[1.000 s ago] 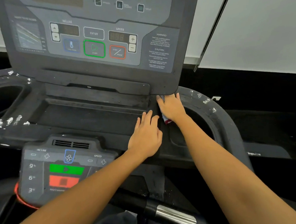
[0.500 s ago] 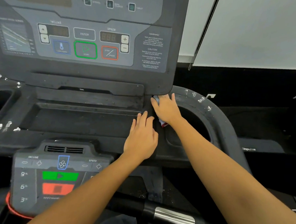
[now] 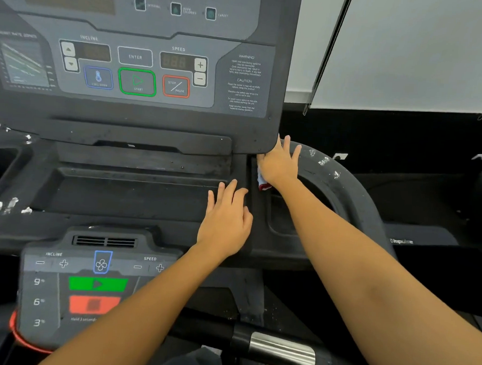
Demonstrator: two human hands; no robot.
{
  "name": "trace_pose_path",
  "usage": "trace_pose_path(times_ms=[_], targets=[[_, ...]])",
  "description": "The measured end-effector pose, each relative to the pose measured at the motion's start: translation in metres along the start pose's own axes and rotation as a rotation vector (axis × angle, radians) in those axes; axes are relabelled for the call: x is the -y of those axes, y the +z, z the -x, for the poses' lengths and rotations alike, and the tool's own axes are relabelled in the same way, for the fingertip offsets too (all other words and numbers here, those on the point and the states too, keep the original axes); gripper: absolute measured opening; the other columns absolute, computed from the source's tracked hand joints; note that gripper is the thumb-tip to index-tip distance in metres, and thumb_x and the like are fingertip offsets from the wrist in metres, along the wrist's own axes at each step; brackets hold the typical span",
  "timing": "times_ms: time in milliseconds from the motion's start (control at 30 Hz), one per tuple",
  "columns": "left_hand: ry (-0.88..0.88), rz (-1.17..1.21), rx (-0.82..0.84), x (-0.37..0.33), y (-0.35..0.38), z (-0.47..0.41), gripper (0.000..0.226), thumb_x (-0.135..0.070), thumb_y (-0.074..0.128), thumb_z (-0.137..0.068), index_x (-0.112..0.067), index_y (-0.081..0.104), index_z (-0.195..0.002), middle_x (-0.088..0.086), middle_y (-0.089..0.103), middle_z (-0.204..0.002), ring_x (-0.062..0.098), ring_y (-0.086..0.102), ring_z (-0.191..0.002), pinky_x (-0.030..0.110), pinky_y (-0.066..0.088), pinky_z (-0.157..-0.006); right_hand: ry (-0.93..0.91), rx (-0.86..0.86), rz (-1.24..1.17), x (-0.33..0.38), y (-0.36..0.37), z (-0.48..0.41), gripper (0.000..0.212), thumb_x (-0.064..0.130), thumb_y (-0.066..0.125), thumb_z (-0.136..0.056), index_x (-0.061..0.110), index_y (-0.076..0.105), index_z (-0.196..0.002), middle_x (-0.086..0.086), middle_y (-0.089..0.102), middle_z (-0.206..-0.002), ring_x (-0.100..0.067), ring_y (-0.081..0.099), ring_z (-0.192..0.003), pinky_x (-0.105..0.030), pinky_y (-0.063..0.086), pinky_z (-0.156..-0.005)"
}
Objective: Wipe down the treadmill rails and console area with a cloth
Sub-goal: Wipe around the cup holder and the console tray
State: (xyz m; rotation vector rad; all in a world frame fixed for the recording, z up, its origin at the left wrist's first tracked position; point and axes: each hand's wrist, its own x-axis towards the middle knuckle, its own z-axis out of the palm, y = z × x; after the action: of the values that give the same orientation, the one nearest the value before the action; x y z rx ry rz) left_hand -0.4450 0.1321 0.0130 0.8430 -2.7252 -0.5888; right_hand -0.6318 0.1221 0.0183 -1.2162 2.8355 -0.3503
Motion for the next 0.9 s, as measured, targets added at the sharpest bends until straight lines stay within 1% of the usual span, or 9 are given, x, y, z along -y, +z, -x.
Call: trace_pose_path(times_ms=[67, 200, 300, 400, 467, 567, 700, 800, 900], targets=[[-0.011, 0.011, -0.002, 0.000, -0.001, 0.000, 0.045, -0.022, 0.032, -0.098, -0.013, 0.029, -0.141, 0.008, 0.014, -0.155, 0.028, 0.005, -0.144, 0.044, 0.004, -0.117, 0.060, -0.009, -0.051, -0.007, -0.005, 0.001, 0.054, 0.033, 0.028, -0.101, 0.014, 0.016, -0.149, -0.010, 0.012, -0.157, -0.030, -0.001, -0.146, -0.053, -0.003, -0.114], [-0.013, 0.019, 0.008, -0.001, -0.001, -0.001, 0.045, -0.022, 0.032, -0.098, -0.013, 0.029, -0.142, 0.008, 0.014, -0.155, 0.029, 0.003, -0.144, 0.044, 0.003, -0.118, 0.183, -0.049, -0.063, -0.042, -0.019, 0.004, 0.050, 0.031, 0.027, -0.101, 0.008, 0.025, -0.145, -0.012, 0.028, -0.151, -0.030, 0.009, -0.144, -0.055, 0.001, -0.114], [-0.014, 0.011, 0.006, -0.002, 0.000, -0.001, 0.045, -0.021, 0.032, -0.097, -0.012, 0.029, -0.142, 0.010, 0.013, -0.155, 0.030, 0.003, -0.144, 0.045, 0.003, -0.118, 0.223, -0.016, -0.032, -0.070, -0.029, 0.014, 0.050, 0.031, 0.029, -0.102, 0.008, 0.023, -0.146, -0.014, 0.026, -0.152, -0.032, 0.008, -0.144, -0.055, 0.002, -0.114], [-0.016, -0.024, 0.006, -0.004, 0.001, -0.002, 0.047, -0.020, 0.032, -0.097, -0.012, 0.027, -0.142, 0.012, 0.013, -0.155, 0.031, 0.001, -0.144, 0.047, 0.002, -0.118, 0.221, 0.011, -0.021, -0.074, -0.031, 0.014, 0.049, 0.028, 0.031, -0.101, 0.008, 0.024, -0.145, -0.014, 0.026, -0.151, -0.033, 0.010, -0.143, -0.052, 0.005, -0.115], [-0.002, -0.040, 0.010, -0.006, 0.000, -0.004, 0.048, -0.019, 0.034, -0.096, -0.013, 0.025, -0.143, 0.013, 0.012, -0.155, 0.032, -0.001, -0.144, 0.048, 0.001, -0.117, 0.171, 0.017, -0.063, -0.063, -0.035, 0.010, 0.046, 0.025, 0.036, -0.100, 0.006, 0.030, -0.142, -0.015, 0.034, -0.145, -0.033, 0.022, -0.138, -0.048, 0.015, -0.113], [0.049, -0.044, 0.009, -0.009, -0.003, -0.014, 0.051, -0.015, 0.037, -0.094, -0.012, 0.024, -0.143, 0.013, 0.011, -0.155, 0.032, -0.003, -0.144, 0.047, -0.001, -0.117, -0.031, 0.049, -0.219, -0.037, -0.037, 0.010, 0.040, 0.017, 0.042, -0.098, 0.005, 0.038, -0.136, -0.015, 0.042, -0.136, -0.032, 0.035, -0.128, -0.041, 0.026, -0.107], [0.128, 0.047, 0.005, -0.017, -0.004, -0.032, 0.051, -0.010, 0.039, -0.092, -0.009, 0.027, -0.142, 0.013, 0.016, -0.154, 0.030, -0.001, -0.144, 0.041, -0.002, -0.117, -0.235, 0.115, -0.280, -0.020, -0.034, 0.011, 0.031, 0.011, 0.045, -0.096, 0.008, 0.050, -0.126, -0.013, 0.049, -0.133, -0.030, 0.040, -0.126, -0.036, 0.028, -0.106], [0.162, 0.060, 0.031, -0.017, 0.001, -0.036, 0.051, -0.009, 0.038, -0.093, -0.009, 0.027, -0.142, 0.013, 0.018, -0.153, 0.028, 0.000, -0.144, 0.038, -0.003, -0.117, -0.344, 0.167, -0.231, -0.031, -0.035, 0.011, 0.035, 0.008, 0.046, -0.095, 0.012, 0.053, -0.129, -0.009, 0.050, -0.136, -0.024, 0.044, -0.126, -0.036, 0.028, -0.110], [0.144, 0.089, 0.039, -0.012, 0.004, -0.037, 0.050, -0.011, 0.038, -0.093, -0.010, 0.028, -0.142, 0.012, 0.017, -0.153, 0.027, -0.001, -0.145, 0.036, -0.004, -0.117, -0.357, 0.174, -0.201, -0.054, -0.039, 0.012, 0.038, 0.003, 0.048, -0.092, 0.016, 0.056, -0.127, -0.003, 0.048, -0.140, -0.019, 0.040, -0.132, -0.034, 0.024, -0.114]])
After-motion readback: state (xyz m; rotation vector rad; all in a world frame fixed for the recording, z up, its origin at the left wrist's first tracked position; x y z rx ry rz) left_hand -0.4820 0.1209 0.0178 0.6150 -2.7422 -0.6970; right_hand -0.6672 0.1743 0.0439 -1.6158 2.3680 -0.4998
